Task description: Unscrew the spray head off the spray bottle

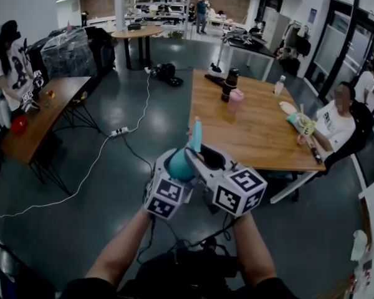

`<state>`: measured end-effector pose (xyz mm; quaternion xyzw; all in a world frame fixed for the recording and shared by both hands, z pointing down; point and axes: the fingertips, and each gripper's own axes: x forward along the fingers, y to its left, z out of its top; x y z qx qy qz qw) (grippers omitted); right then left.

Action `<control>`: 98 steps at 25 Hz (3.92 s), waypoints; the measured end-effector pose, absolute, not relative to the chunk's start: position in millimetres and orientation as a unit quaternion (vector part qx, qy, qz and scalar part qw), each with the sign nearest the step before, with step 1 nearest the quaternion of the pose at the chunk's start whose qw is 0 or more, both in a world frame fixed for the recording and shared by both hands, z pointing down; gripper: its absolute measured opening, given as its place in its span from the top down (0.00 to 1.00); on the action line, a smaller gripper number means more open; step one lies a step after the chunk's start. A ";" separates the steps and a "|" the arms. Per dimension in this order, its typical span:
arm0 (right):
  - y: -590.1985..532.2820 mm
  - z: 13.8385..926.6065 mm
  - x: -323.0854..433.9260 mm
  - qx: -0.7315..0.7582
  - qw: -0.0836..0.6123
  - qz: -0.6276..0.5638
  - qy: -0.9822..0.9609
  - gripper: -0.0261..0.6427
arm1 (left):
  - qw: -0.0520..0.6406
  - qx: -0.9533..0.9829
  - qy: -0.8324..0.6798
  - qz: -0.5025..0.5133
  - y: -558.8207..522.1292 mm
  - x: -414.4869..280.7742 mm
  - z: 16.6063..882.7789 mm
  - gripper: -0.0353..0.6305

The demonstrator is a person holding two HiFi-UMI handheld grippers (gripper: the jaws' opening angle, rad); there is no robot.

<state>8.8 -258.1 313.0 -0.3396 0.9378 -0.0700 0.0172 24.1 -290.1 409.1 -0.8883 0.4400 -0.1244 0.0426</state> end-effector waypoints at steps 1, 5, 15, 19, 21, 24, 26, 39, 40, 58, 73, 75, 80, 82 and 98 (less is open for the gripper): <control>-257.4 312.9 9.3 -0.334 0.017 -0.068 0.940 0.75 | 0.041 -0.892 0.432 -0.122 -288.8 25.6 408.7 0.30; -251.4 312.5 9.3 -0.296 0.020 -0.058 0.953 0.75 | 0.036 -0.914 0.388 -0.112 -279.9 32.1 406.9 0.30; -224.0 307.8 10.7 -0.176 0.037 -0.044 0.983 0.75 | 0.019 -0.969 0.233 -0.080 -239.3 46.6 399.0 0.30; -214.8 306.3 12.8 -0.135 0.047 -0.050 0.988 0.75 | 0.019 -0.978 0.194 -0.074 -226.9 50.0 396.8 0.30; -212.1 304.4 13.9 -0.118 0.056 -0.057 0.990 0.75 | 0.018 -0.981 0.179 -0.071 -222.4 51.4 394.5 0.30; -207.6 301.3 14.6 -0.098 0.066 -0.064 0.991 0.75 | 0.013 -0.985 0.159 -0.069 -215.3 52.3 392.6 0.30; -206.2 300.1 15.4 -0.093 0.070 -0.064 0.991 0.75 | 0.014 -0.986 0.152 -0.069 -212.4 52.2 392.5 0.30; -213.6 286.2 19.9 -0.162 0.066 -0.014 0.984 0.76 | 0.009 -0.970 0.223 -0.097 -232.6 45.1 415.3 0.30; -215.4 282.5 20.3 -0.169 0.069 -0.009 0.983 0.76 | 0.010 -0.969 0.226 -0.100 -234.4 45.0 416.7 0.30; -226.1 236.3 44.5 -0.247 0.122 0.032 0.961 0.75 | -0.005 -0.948 0.284 -0.143 -252.8 30.1 451.8 0.30; -251.2 249.9 63.3 -0.323 0.124 0.027 0.938 0.76 | -0.013 -0.918 0.377 -0.124 -278.7 -6.3 436.4 0.30; -257.0 259.7 66.6 -0.335 0.116 0.024 0.935 0.76 | -0.010 -0.916 0.386 -0.111 -280.7 -7.2 428.3 0.30; -266.3 280.7 68.7 -0.357 0.090 0.021 0.930 0.76 | 0.000 -0.914 0.396 -0.090 -282.0 -7.1 409.8 0.30; -269.3 289.6 68.0 -0.365 0.080 0.021 0.927 0.76 | 0.003 -0.913 0.398 -0.086 -282.1 -7.3 405.7 0.30; -274.1 327.1 63.3 -0.400 0.050 0.010 0.915 0.76 | 0.031 -0.905 0.416 -0.078 -282.6 -8.7 379.8 0.30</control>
